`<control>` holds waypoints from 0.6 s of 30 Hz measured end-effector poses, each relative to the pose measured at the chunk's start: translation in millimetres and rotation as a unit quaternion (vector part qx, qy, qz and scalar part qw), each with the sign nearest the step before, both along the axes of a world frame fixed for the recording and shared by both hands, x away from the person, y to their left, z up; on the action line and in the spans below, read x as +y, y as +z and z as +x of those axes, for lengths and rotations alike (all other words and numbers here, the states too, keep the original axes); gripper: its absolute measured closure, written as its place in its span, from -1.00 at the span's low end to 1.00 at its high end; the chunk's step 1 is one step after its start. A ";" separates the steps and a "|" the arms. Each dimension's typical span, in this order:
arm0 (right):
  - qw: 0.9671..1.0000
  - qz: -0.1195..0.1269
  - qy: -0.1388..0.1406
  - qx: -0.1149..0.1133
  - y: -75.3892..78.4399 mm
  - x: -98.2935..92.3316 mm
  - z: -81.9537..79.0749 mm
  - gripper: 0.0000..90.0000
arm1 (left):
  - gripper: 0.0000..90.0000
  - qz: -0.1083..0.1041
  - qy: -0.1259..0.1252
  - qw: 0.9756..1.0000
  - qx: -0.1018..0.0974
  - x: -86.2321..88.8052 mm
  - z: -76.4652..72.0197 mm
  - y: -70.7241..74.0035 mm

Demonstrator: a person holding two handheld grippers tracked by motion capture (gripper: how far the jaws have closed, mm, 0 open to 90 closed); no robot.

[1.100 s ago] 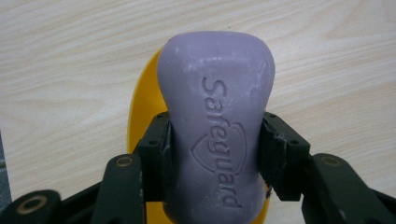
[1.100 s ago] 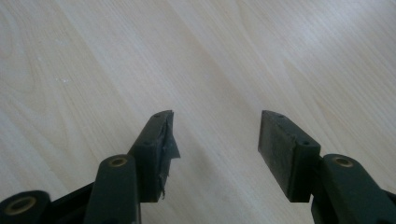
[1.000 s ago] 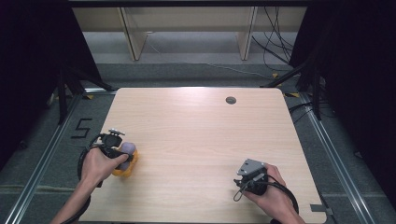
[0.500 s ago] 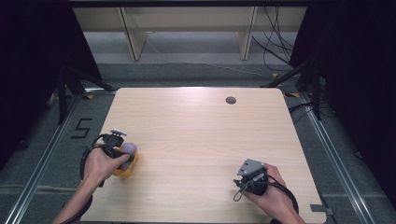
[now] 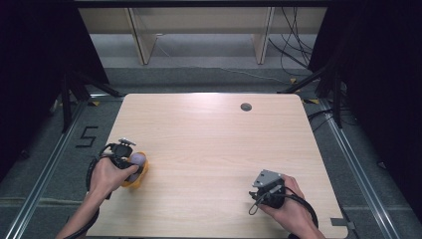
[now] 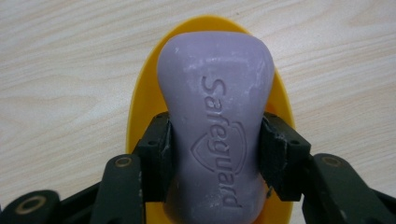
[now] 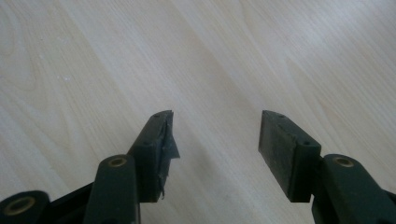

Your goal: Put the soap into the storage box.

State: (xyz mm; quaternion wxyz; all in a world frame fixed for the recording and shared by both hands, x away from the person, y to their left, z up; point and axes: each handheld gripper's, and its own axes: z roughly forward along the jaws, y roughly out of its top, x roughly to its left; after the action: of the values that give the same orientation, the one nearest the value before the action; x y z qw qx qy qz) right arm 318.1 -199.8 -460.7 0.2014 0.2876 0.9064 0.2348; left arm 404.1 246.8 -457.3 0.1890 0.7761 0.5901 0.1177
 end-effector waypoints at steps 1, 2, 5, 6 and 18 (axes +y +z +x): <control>1.000 0.000 0.000 0.000 0.0 0.0 0.0 0.01 | 0.09 0.000 0.000 1.000 0.000 0.0 0.0 0.0; 1.000 0.002 -0.004 0.003 -0.2 0.5 -0.9 0.01 | 0.09 0.003 0.000 1.000 0.003 0.0 0.5 -1.0; 1.000 0.003 -0.004 0.003 -0.3 0.5 -0.9 0.01 | 0.09 0.007 -0.003 1.000 0.004 0.5 0.9 -1.2; 1.000 0.003 -0.004 0.003 -0.3 0.5 -0.9 0.01 | 0.09 0.007 -0.003 1.000 0.004 0.5 0.9 -1.2; 1.000 0.001 -0.002 0.000 0.0 0.4 -0.9 0.01 | -0.04 0.017 -0.024 0.998 -0.049 5.2 -6.7 22.3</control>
State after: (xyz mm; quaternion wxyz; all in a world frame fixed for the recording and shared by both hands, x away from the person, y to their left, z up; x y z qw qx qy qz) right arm 317.2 -199.4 -460.8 0.2015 0.2897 0.9057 0.2348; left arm 397.4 251.9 -435.0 0.2071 0.7862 0.5596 0.1607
